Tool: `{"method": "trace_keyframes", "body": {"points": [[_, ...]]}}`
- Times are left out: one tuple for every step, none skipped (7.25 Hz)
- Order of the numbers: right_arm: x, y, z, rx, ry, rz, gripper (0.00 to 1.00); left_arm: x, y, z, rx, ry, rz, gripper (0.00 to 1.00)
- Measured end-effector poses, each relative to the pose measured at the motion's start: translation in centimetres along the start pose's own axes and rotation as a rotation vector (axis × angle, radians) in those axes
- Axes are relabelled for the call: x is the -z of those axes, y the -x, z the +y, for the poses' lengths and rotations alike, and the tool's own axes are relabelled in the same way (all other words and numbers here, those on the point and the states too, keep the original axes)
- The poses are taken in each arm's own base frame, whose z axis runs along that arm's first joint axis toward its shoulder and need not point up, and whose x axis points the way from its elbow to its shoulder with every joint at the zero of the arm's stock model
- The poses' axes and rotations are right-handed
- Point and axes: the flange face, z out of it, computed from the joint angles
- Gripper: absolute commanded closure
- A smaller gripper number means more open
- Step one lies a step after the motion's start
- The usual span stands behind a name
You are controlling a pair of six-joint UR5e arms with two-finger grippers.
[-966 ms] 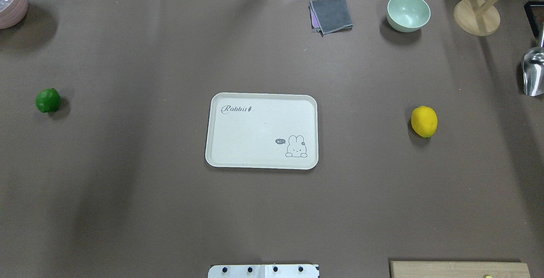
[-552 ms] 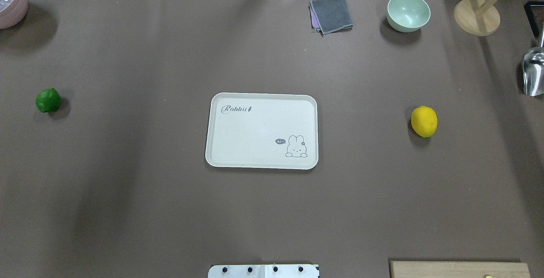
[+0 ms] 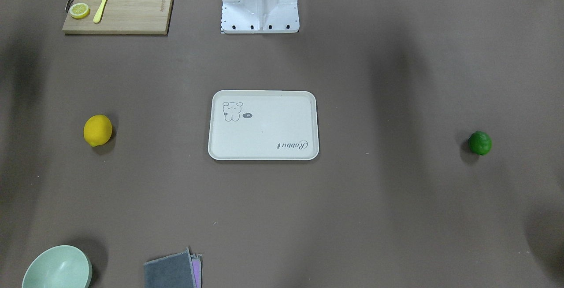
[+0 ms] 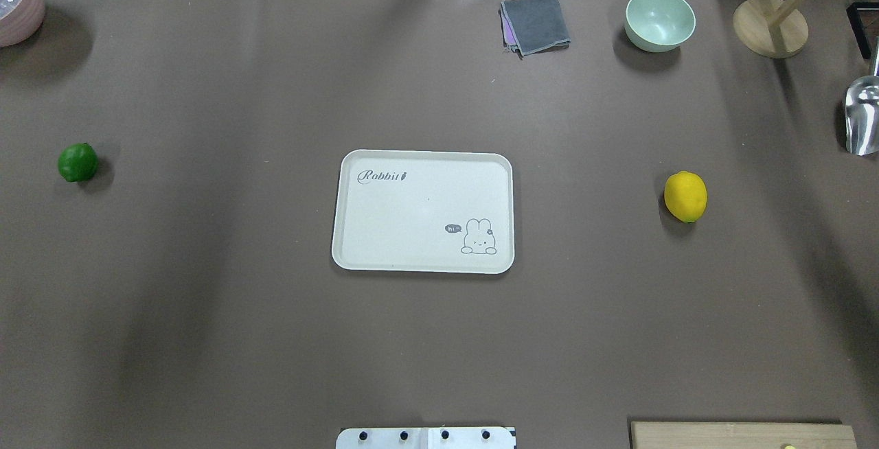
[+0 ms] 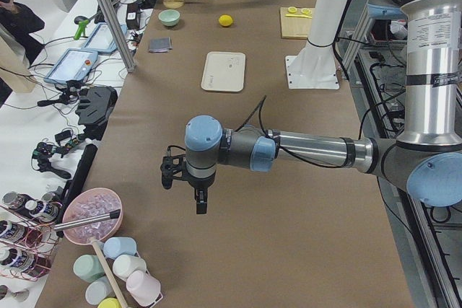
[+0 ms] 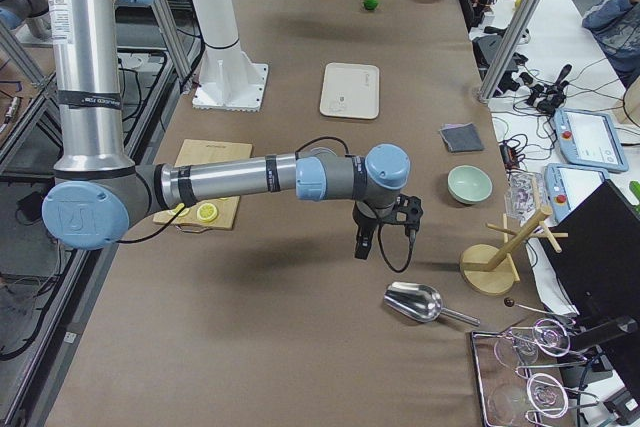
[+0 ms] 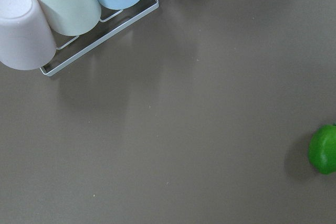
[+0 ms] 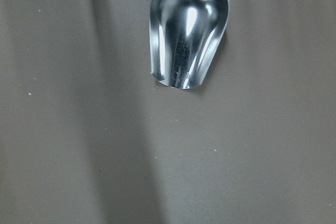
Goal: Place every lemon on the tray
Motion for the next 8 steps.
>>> {"method": "trace_keyframes", "body": {"points": [[-1.3,4.0,-0.3,0.026,0.013,-0.008,0.00,0.0,0.0,0.0,0.000,0.000,-0.001,0.02],[-2.1,7.8,-1.0,0.040,0.022,-0.017,0.00,-0.1,0.1,0.0,0.001,0.001,-0.001,0.02],[-3.0,11.3,-1.6,0.038,0.035,-0.024,0.00,-0.2,0.2,0.1,0.003,0.003,-0.001,0.02],[-4.0,14.5,-2.3,0.042,0.052,-0.027,0.00,-0.2,0.2,0.1,0.004,0.005,0.000,0.02],[-5.3,17.2,-3.1,0.055,0.072,-0.027,0.00,-0.2,0.1,0.0,0.002,0.004,0.003,0.02],[-6.7,19.3,-3.7,0.073,0.094,-0.023,0.01,-0.3,-0.6,-0.5,-0.011,0.003,0.007,0.02],[-8.1,20.8,-3.7,0.089,0.115,-0.019,0.01,-0.5,-2.7,-1.6,-0.025,0.005,0.013,0.02],[-9.2,21.9,-3.7,0.101,0.135,-0.014,0.02,-1.2,-6.7,-3.2,-0.018,0.014,0.018,0.02]]}}
